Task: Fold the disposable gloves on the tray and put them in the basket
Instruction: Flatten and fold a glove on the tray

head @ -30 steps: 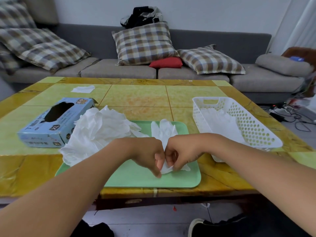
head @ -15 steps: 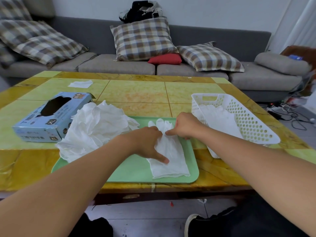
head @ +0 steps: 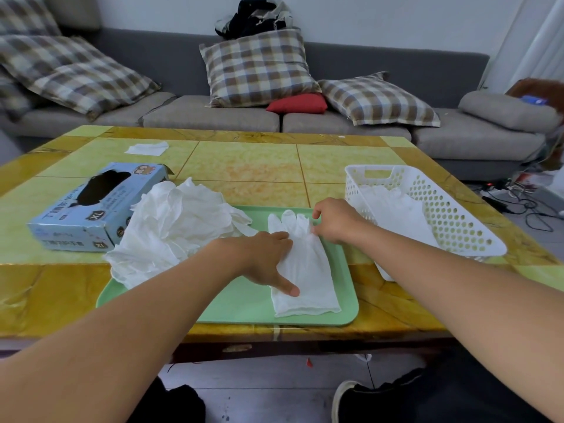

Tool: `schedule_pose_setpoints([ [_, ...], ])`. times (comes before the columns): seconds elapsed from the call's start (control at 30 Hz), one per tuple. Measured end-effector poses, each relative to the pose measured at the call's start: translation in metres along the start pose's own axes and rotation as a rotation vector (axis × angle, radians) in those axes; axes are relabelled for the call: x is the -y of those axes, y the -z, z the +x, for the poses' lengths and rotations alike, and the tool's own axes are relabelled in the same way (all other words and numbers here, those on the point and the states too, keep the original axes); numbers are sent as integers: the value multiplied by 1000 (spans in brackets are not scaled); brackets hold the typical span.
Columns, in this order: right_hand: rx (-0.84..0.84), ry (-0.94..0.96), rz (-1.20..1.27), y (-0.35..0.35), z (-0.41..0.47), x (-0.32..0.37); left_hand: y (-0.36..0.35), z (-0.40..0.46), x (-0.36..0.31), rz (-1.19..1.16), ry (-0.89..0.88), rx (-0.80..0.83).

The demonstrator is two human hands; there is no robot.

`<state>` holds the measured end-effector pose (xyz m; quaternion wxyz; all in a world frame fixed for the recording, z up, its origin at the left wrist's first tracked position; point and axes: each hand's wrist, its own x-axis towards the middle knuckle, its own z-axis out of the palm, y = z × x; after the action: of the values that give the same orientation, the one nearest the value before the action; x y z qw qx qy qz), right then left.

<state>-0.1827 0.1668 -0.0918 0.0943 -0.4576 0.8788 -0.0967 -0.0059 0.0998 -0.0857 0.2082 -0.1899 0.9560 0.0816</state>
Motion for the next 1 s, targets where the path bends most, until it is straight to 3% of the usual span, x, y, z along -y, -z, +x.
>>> schedule_pose_setpoints([
  [0.4,-74,-129,87,-1,10,5,0,1,2,-14,-17,7],
  [0.53,-123,-143,14,2,7,-1,1,2,3,-30,-29,-6],
  [0.8,-129,-35,-161,13,-9,4,0,4,2,-46,-37,-15],
  [0.9,-219,113,-51,20,-10,7,-1,5,3,-48,-43,-22],
  [1.0,-36,344,92,14,-17,14,1,3,6,-70,-52,-35],
])
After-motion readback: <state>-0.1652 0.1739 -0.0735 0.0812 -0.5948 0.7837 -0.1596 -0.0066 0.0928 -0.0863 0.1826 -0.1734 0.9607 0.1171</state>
